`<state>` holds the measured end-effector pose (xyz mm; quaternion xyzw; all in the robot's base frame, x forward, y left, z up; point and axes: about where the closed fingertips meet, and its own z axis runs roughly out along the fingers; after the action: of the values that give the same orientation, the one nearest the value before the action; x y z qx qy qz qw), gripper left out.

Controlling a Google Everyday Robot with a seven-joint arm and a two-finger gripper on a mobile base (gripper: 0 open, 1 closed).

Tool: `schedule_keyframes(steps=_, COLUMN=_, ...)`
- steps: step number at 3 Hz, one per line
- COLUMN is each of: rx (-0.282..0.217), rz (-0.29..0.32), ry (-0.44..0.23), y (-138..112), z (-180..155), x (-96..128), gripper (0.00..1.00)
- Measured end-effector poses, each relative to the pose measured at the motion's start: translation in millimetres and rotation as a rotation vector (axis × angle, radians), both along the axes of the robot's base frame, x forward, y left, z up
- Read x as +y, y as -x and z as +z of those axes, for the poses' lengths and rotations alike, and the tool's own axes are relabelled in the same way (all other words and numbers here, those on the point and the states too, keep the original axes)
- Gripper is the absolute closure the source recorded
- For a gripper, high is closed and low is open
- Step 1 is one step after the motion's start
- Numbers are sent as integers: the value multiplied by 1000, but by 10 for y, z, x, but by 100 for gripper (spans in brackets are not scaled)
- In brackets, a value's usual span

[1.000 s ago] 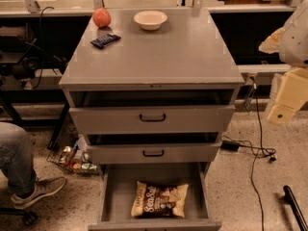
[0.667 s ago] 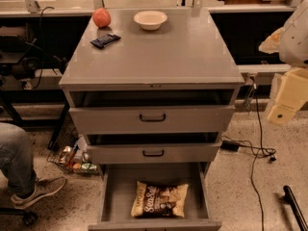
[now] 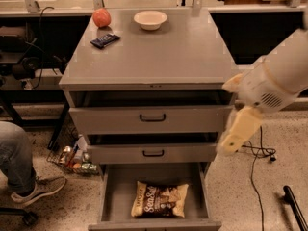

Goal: Pick brown chip bag from bottom drawer and place on counter

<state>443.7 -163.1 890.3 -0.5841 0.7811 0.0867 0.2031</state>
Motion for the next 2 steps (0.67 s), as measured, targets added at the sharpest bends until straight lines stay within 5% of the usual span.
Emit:
schedule_keyframes(steps=1, rx=55, rz=47, ry=-130, y=-10, z=-676, x=656, gripper=0)
schedule_keyframes(steps=2, rx=60, rz=91, ry=-216, y=-59, z=-1236, x=1423, gripper=0)
